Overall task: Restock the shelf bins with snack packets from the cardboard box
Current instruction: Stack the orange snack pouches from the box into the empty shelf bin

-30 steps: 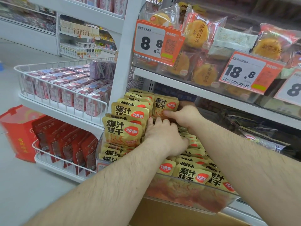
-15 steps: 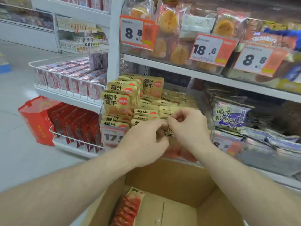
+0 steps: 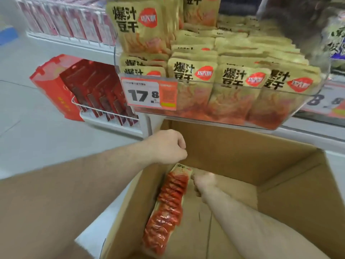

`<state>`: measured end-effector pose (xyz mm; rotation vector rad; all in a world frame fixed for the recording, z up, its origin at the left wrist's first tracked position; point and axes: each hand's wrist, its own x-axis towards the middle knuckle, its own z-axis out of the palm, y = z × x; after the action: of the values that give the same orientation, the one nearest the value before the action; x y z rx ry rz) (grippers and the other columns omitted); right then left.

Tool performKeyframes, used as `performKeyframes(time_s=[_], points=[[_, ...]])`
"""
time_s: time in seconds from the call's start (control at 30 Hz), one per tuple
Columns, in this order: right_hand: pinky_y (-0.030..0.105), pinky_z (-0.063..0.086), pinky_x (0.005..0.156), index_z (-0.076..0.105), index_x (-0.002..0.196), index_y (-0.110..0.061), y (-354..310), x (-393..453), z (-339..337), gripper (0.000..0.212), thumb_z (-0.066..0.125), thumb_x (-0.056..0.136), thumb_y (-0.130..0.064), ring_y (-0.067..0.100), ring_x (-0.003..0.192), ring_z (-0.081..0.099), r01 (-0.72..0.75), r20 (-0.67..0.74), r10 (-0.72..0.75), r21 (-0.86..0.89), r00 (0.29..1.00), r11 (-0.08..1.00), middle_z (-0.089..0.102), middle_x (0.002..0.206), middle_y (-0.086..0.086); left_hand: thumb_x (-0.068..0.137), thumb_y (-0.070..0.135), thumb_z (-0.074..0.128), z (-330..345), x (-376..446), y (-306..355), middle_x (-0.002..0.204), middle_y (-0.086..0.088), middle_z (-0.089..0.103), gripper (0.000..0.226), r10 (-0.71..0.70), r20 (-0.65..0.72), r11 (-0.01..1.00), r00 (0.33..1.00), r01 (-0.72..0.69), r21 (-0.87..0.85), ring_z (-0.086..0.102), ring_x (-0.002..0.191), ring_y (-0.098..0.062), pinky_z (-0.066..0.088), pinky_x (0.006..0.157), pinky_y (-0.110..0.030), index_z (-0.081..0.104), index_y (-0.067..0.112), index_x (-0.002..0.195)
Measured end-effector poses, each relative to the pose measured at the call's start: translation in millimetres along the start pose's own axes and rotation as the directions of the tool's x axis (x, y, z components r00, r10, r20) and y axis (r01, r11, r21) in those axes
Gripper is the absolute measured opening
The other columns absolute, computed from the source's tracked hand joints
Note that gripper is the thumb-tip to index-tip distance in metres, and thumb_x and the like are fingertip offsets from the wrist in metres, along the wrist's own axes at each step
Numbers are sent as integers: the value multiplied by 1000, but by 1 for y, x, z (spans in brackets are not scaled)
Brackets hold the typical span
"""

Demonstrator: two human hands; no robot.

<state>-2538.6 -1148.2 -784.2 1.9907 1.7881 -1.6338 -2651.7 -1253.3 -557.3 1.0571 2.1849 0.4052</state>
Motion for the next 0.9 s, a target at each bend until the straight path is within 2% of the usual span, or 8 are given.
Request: performKeyframes(time_s=[0.07, 0.17, 0.33, 0.5, 0.6, 0.7, 0.83, 0.9], points=[[39, 53, 74, 54, 122, -1, 3, 21, 27, 65, 78, 76, -39, 32, 89, 63, -83, 20, 82, 69, 996, 994, 67, 107, 20, 89, 22, 63, 3, 10, -5, 90, 9, 64, 10, -24, 28, 997, 999, 26, -76, 64, 89, -14, 53, 73, -26, 67, 23, 98], [42, 54, 91, 55, 92, -4, 1, 39, 53, 43, 81, 76, -34, 35, 105, 65, -173, 48, 167, 179, 985, 969, 65, 113, 18, 90, 20, 62, 5, 20, -10, 92, -5, 70, 5, -82, 45, 973, 996, 90, -213, 73, 80, -24, 61, 69, -34, 62, 21, 94], [43, 61, 75, 69, 86, -9, 39, 91, 61, 57, 92, 44, -40, 27, 76, 71, -206, 165, 190, 85, 968, 975, 73, 86, 12, 92, 19, 59, 9, 21, -15, 96, -10, 69, 7, -154, 113, 951, 982, 178, -254, 73, 77, -21, 62, 68, -32, 59, 20, 99], [19, 38, 41, 63, 86, -11, 12, 25, -2, 5, 62, 90, -8, 10, 42, 53, -270, 278, 166, 396, 946, 878, 65, 64, 4, 91, 23, 62, 9, 16, -15, 105, -7, 66, 24, -246, 160, 926, 956, 281, -253, 71, 84, -25, 60, 84, -39, 60, 16, 113], [18, 39, 42, 60, 90, -13, 2, -12, -33, 10, 55, 95, -6, 7, 41, 52, -355, 533, -7, 574, 846, 738, 61, 58, 0, 89, 35, 67, 10, 11, -13, 121, -17, 61, 53, -346, 214, 891, 914, 391, -229, 67, 96, -30, 56, 91, -43, 51, 10, 133], [21, 45, 49, 63, 100, -13, -15, -55, -48, 22, 72, 81, -9, 8, 48, 54, -407, 708, -289, 638, 645, 654, 62, 78, 4, 91, 40, 68, 14, 6, -8, 141, -23, 49, 69, -378, 273, 831, 885, 454, -320, 58, 117, -39, 55, 89, -42, 40, 7, 145], [25, 50, 59, 66, 107, -13, -29, -74, -41, 42, 86, 70, -14, 13, 57, 60, -386, 796, -470, 599, 381, 702, 64, 87, 8, 89, 7, 70, 17, 7, -8, 111, -17, 70, 31, -352, 199, 712, 915, 399, -577, 69, 95, -30, 58, 83, -43, 60, 2, 118], [27, 50, 60, 69, 97, -12, -30, -64, -36, 33, 84, 71, -24, 16, 63, 62, -409, 798, -391, 580, 459, 704, 69, 84, 8, 83, -2, 72, 16, 9, -14, 106, -15, 71, 36, -363, 73, 765, 929, 342, -546, 70, 91, -29, 59, 83, -42, 61, 3, 117]])
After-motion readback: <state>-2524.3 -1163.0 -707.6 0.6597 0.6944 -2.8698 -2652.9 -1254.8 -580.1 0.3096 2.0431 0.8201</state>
